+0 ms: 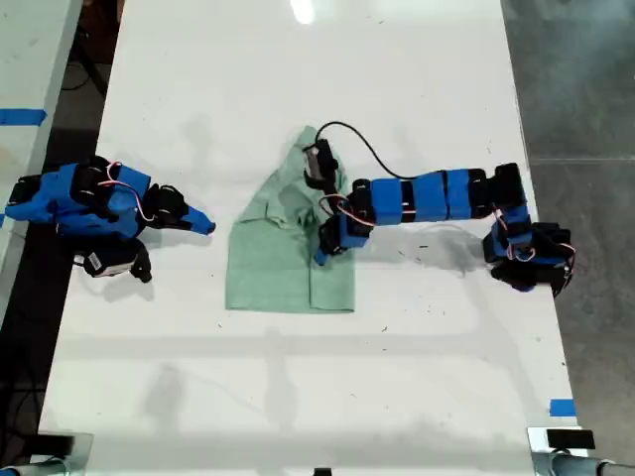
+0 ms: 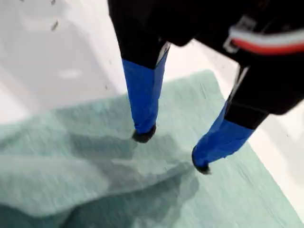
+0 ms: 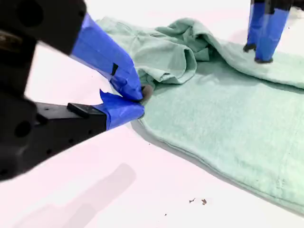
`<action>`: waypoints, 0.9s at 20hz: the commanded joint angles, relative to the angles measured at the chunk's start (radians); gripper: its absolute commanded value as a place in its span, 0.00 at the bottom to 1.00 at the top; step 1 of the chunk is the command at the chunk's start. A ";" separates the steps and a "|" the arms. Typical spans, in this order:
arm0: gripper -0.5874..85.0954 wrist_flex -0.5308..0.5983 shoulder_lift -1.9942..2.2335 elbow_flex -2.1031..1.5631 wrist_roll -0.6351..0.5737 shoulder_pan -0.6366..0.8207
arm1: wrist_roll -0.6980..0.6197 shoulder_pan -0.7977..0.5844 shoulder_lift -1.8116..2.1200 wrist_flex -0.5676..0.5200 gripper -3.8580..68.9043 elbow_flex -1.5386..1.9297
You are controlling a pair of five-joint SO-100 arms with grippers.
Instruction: Fold t shirt
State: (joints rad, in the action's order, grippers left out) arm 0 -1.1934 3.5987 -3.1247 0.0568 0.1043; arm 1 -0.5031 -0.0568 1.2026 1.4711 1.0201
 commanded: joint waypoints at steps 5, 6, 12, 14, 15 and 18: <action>0.01 0.002 0.006 0.046 -0.046 0.077 | -0.155 -0.204 0.857 -0.112 0.05 0.819; 0.01 0.002 0.006 0.049 -0.049 0.100 | -0.170 -0.233 0.969 -0.155 0.05 0.945; 0.00 0.015 0.006 0.031 -0.078 0.149 | -0.129 -0.354 1.802 -0.291 0.05 1.740; 0.00 0.032 0.006 0.017 -0.103 0.160 | -0.110 -0.364 2.160 -0.161 0.05 1.917; 0.00 0.043 0.006 0.008 -0.117 0.170 | -0.112 -0.388 2.316 -0.061 0.05 1.990; 0.00 0.052 0.006 0.002 -0.130 0.192 | -0.161 -0.397 2.307 -0.083 0.06 2.014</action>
State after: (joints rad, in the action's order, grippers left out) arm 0 -1.1628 3.5987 -3.1339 -0.0660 0.2823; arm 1 -0.6320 -0.4403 3.4622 1.3821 3.0189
